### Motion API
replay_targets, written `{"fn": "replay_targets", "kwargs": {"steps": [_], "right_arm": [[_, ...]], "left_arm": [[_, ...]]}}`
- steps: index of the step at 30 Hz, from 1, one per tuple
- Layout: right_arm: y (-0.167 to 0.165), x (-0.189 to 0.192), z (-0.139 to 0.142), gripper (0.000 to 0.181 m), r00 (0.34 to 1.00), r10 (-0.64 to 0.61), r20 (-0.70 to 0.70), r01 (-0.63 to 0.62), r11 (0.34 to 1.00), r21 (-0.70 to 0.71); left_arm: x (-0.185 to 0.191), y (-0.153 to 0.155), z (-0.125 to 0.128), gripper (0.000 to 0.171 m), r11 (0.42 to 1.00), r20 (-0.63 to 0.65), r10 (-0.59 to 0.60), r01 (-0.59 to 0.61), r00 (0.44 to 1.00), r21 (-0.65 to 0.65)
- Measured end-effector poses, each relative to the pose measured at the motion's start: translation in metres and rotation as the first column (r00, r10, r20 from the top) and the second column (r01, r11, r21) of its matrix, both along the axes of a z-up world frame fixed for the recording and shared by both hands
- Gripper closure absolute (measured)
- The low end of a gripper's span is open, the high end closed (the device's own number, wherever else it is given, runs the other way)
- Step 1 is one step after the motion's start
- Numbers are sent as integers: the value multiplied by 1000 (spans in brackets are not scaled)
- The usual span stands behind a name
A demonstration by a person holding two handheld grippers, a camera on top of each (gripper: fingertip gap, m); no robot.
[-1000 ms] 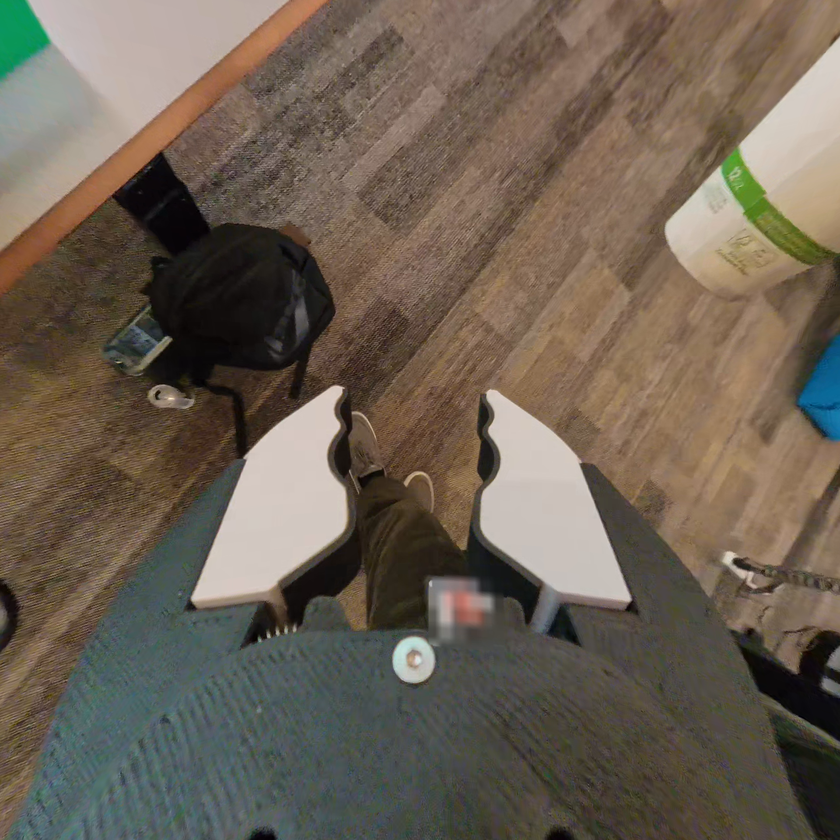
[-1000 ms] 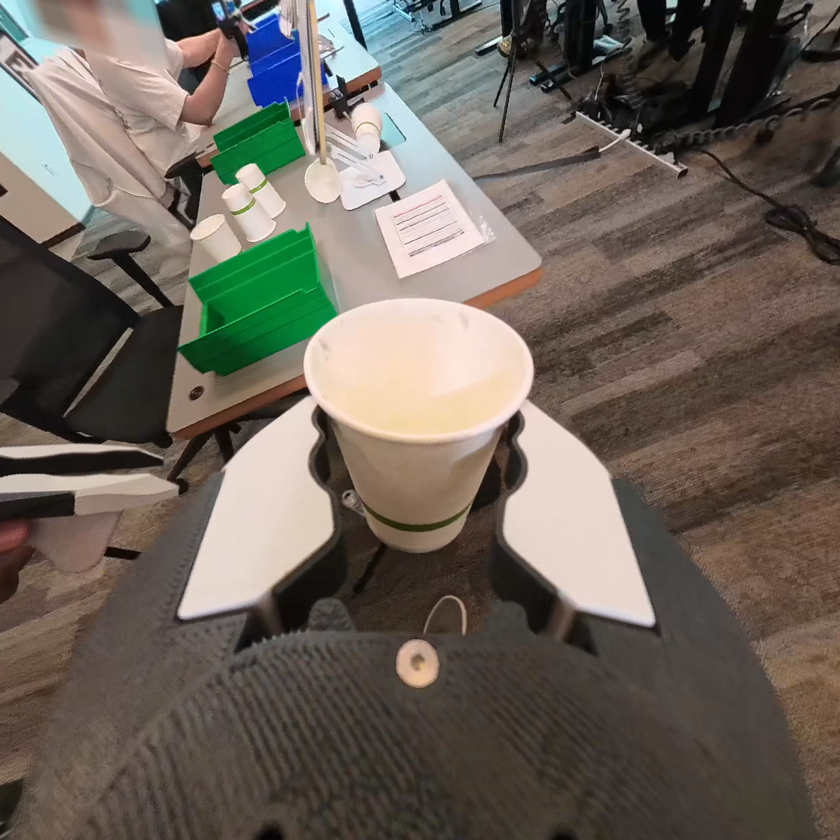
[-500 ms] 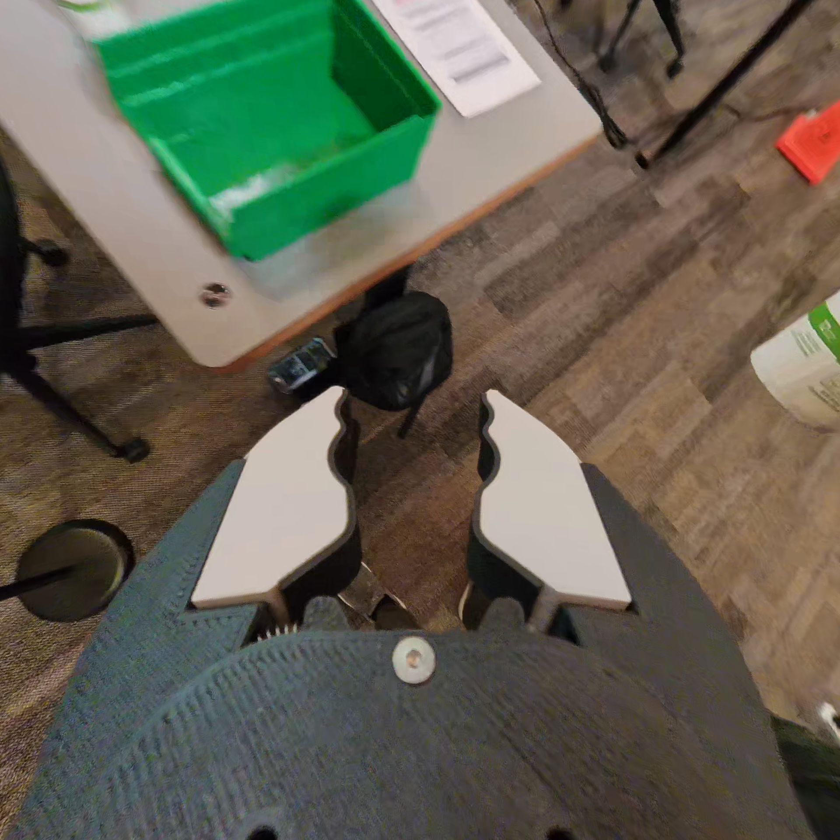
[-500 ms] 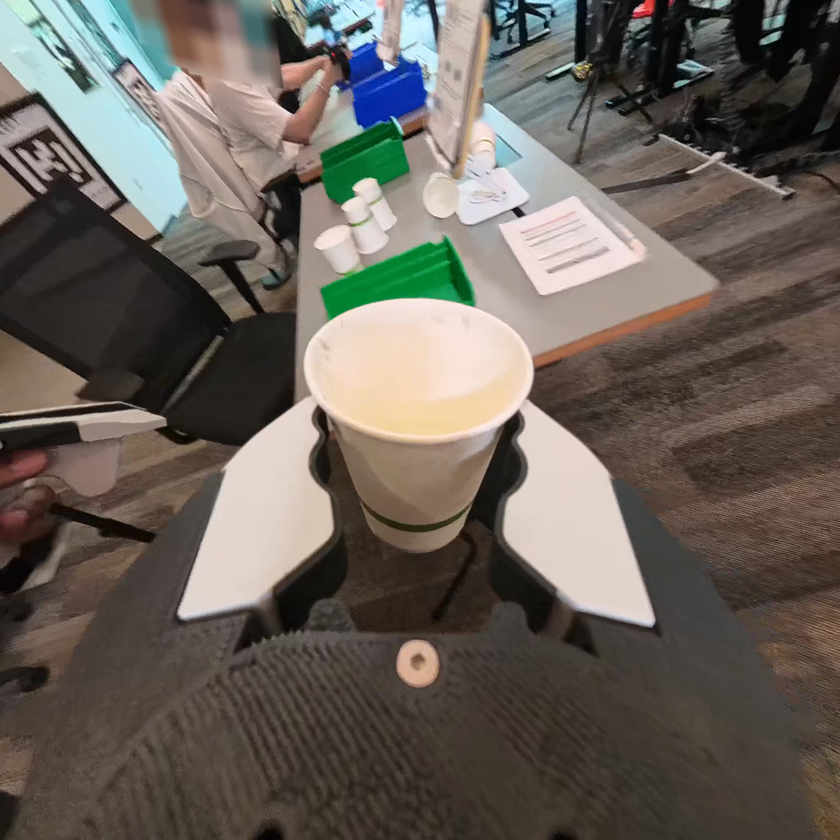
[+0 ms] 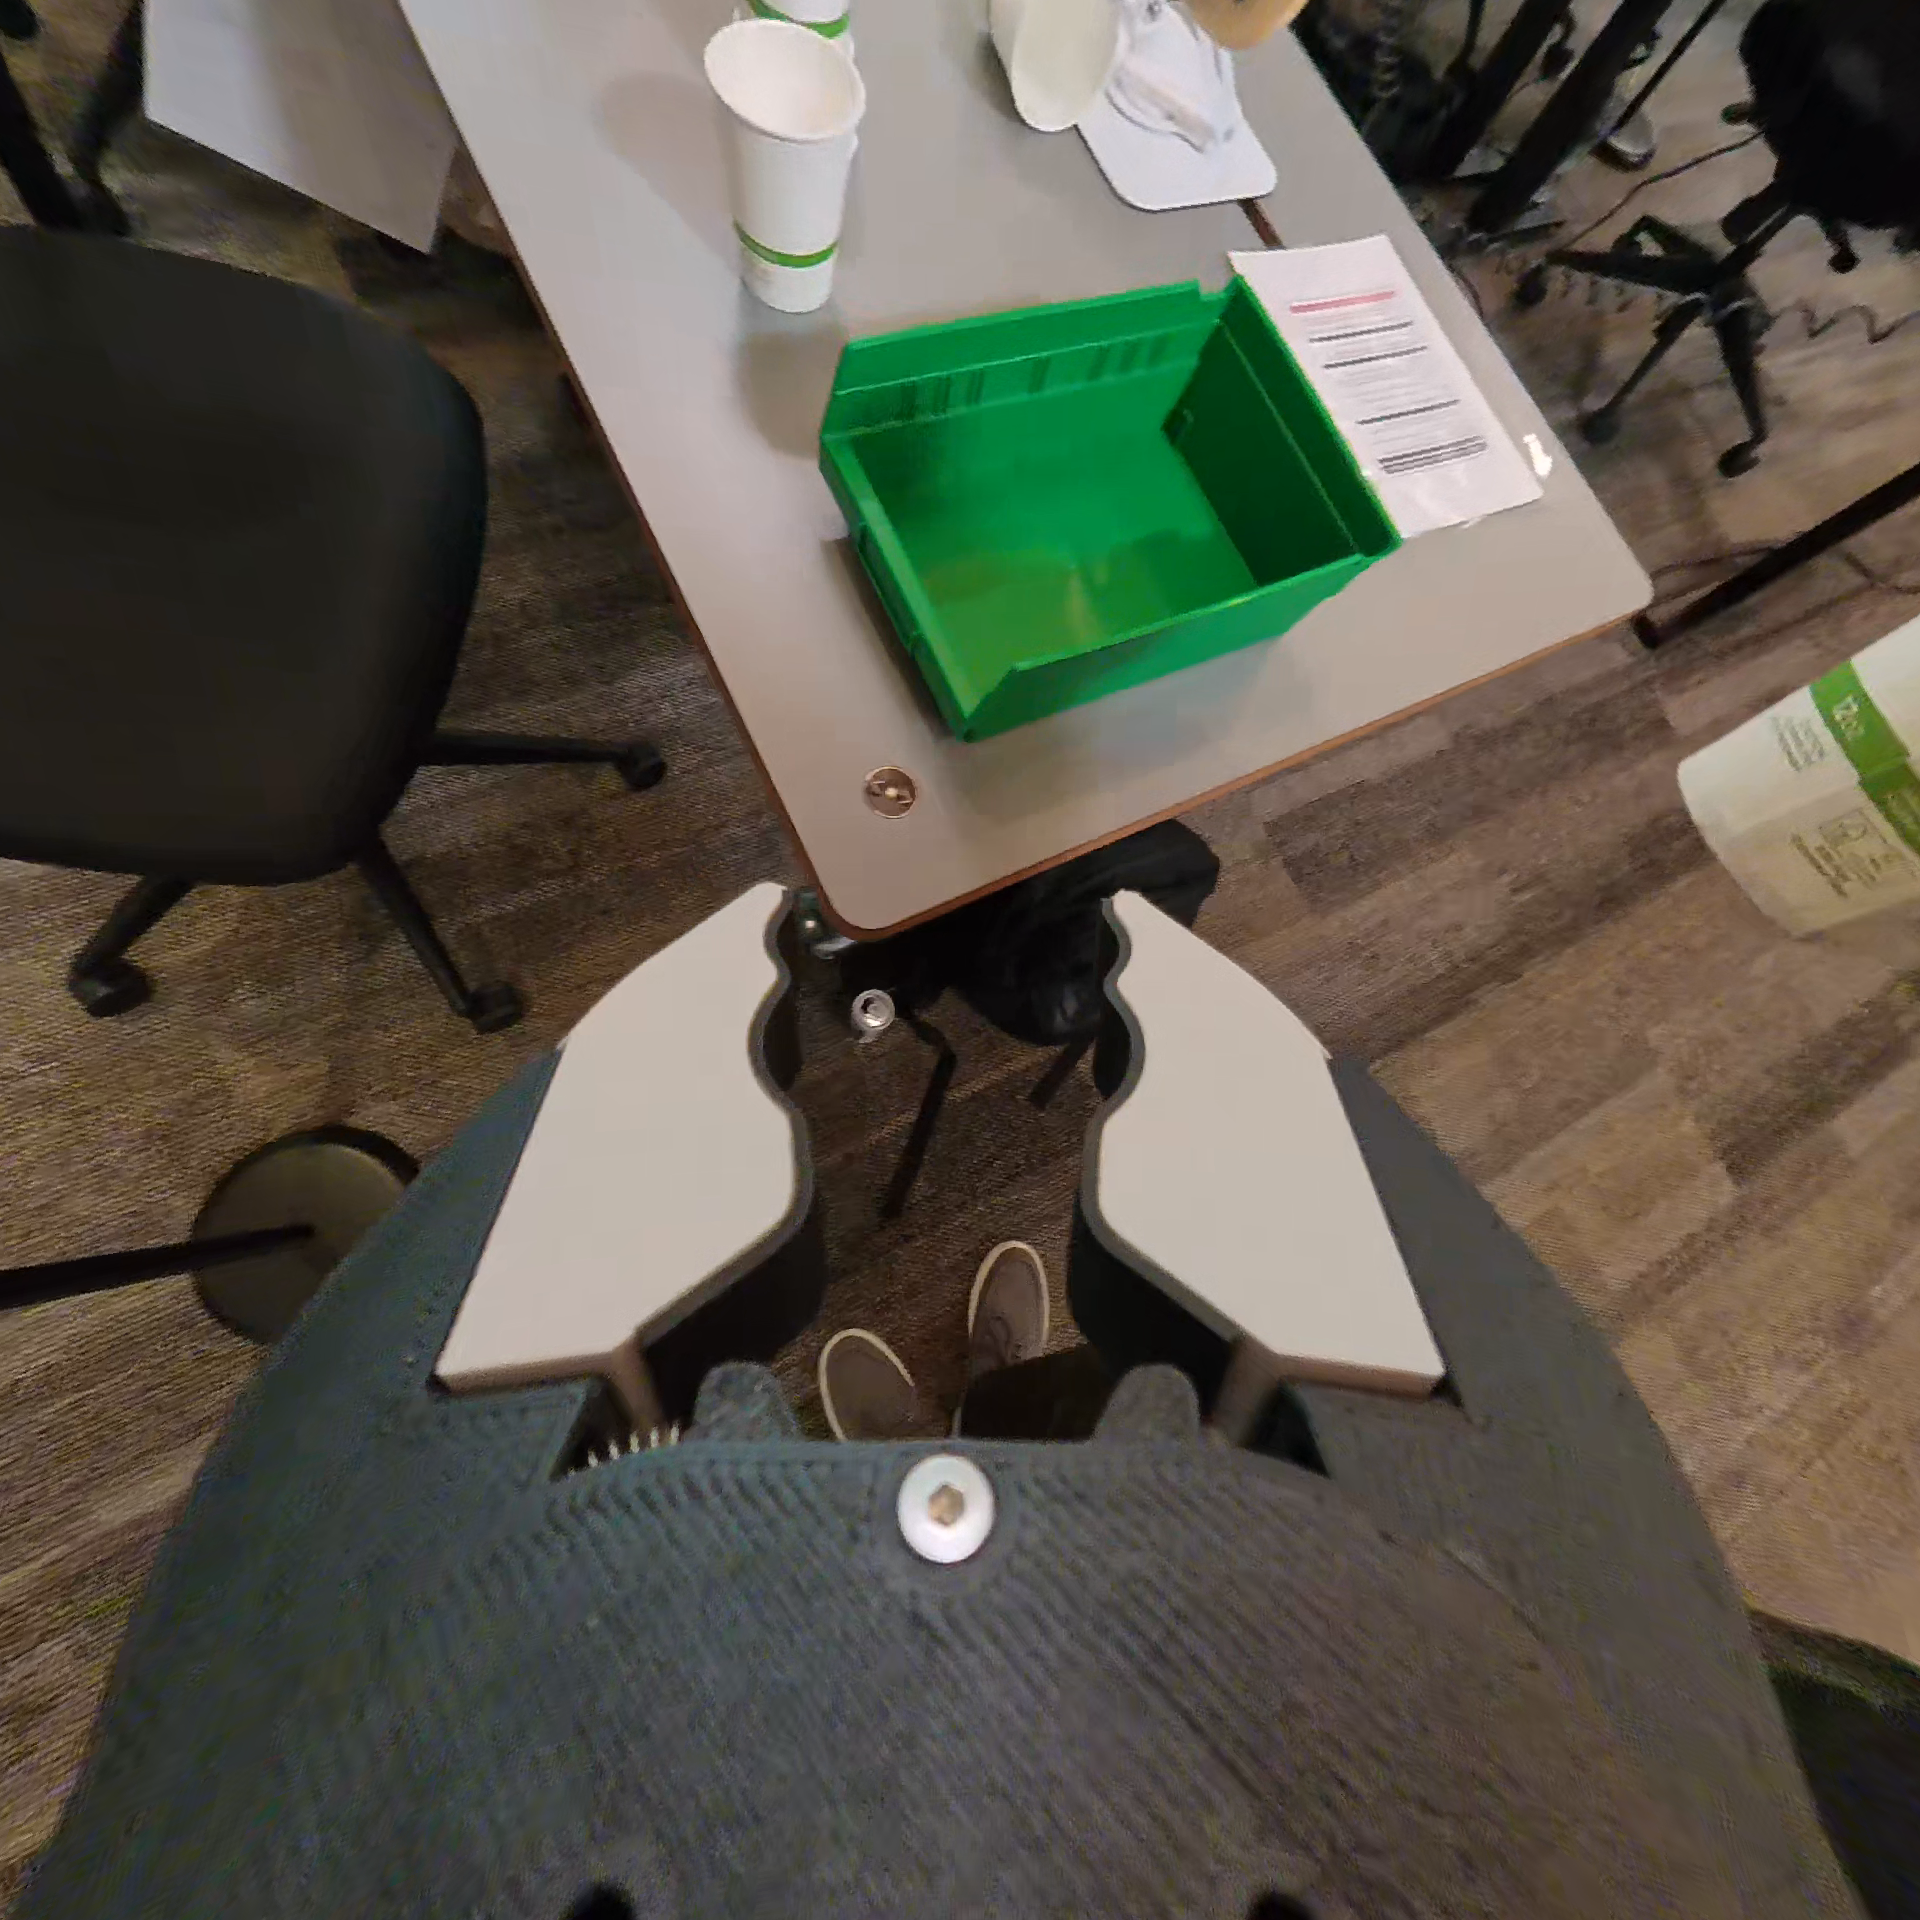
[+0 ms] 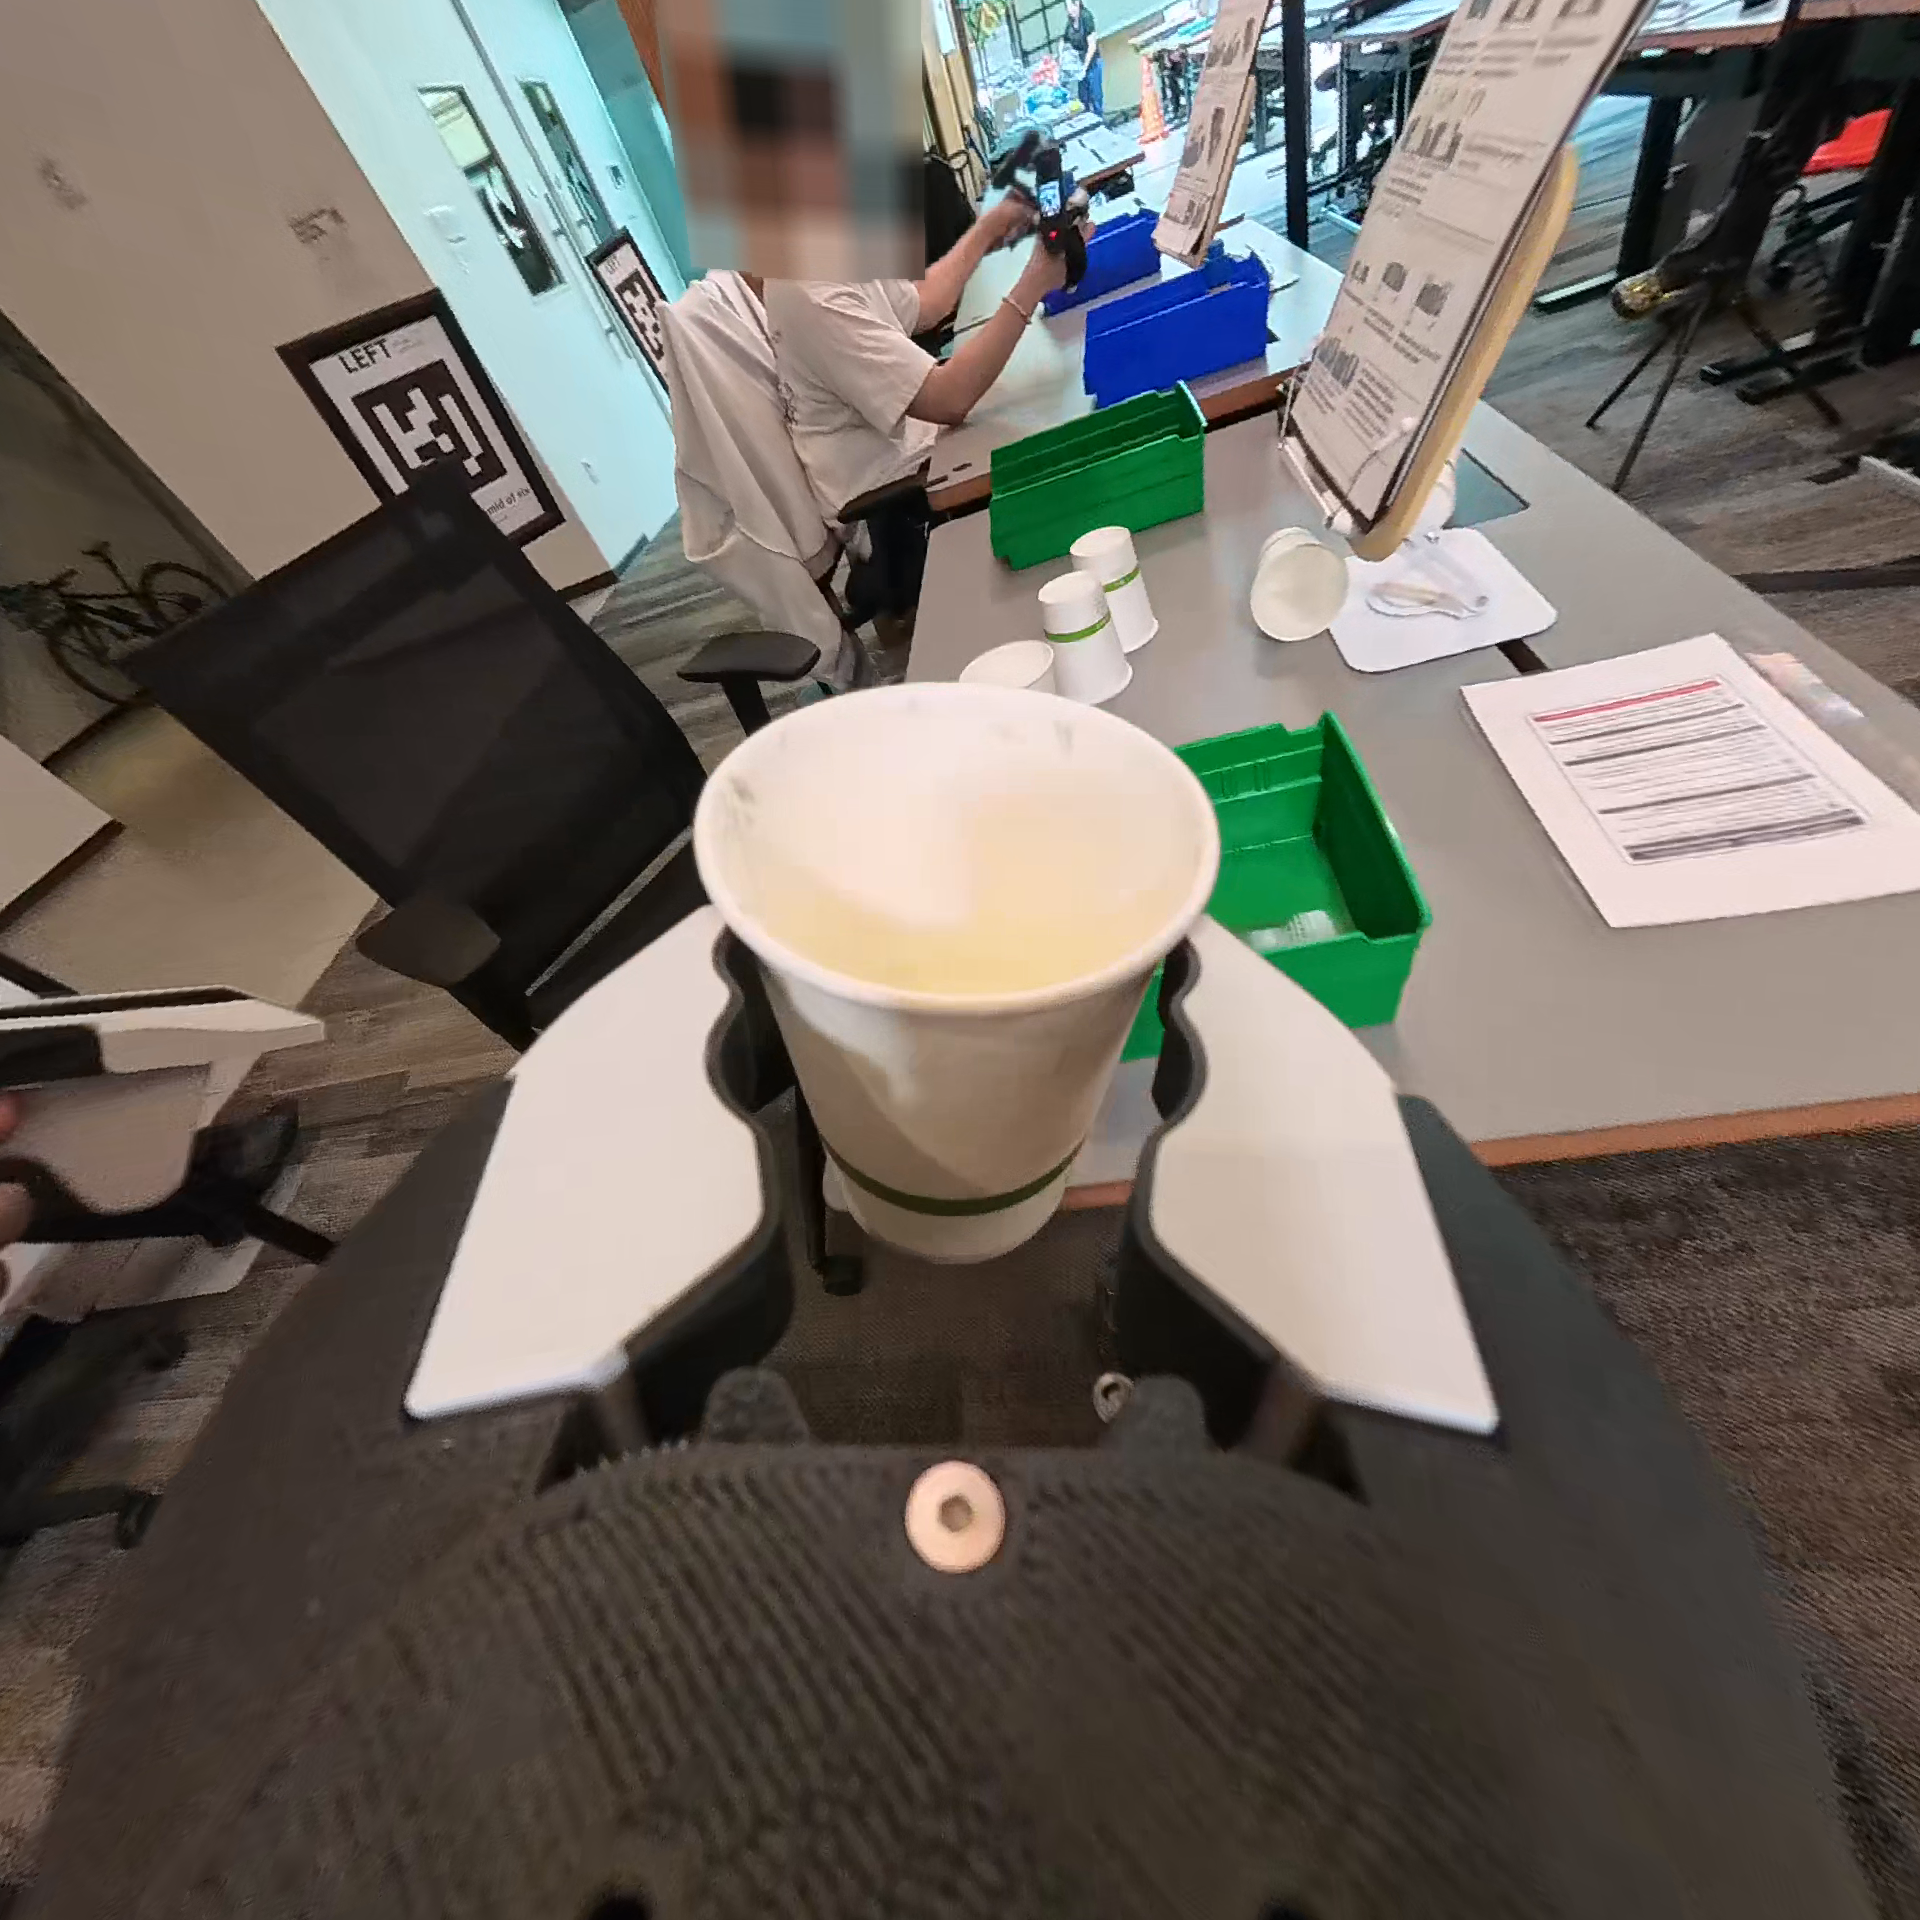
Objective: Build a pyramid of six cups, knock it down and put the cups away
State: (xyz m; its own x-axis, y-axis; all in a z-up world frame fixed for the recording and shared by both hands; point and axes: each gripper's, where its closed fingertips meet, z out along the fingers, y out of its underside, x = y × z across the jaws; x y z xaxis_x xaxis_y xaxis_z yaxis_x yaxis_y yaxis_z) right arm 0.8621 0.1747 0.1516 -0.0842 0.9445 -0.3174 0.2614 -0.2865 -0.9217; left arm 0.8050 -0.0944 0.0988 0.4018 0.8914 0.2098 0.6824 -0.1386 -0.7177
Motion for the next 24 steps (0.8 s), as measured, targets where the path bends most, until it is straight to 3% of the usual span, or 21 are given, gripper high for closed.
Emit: {"fn": "replay_targets", "kwargs": {"steps": [5, 9, 15, 19, 22, 24], "right_arm": [[-1, -43, -17, 103, 999, 37, 4, -37, 999, 6], [11, -78, -24, 103, 1000, -25, 11, 25, 1000, -14], [18, -141, -55, 103, 978, -198, 61, 197, 980, 31], [4, -187, -71, 103, 923, -376, 82, 372, 926, 65], [-19, -223, -60, 103, 856, -505, 110, 508, 861, -4], [-40, -251, -53, 103, 853, -505, 135, 511, 859, -16]], "left_arm": [[-35, -9, 3, 116, 998, -55, 43, -45, 998, -36], [-79, 8, -11, 116, 999, -1, -31, 31, 1000, -39], [-228, 48, -41, 118, 979, -79, -201, 199, 976, -37], [-338, 81, -72, 120, 918, -138, -397, 396, 907, -35], [-407, 87, -89, 120, 847, -62, -528, 519, 847, -116], [-444, 88, -79, 120, 826, -50, -561, 556, 826, -87]]}}
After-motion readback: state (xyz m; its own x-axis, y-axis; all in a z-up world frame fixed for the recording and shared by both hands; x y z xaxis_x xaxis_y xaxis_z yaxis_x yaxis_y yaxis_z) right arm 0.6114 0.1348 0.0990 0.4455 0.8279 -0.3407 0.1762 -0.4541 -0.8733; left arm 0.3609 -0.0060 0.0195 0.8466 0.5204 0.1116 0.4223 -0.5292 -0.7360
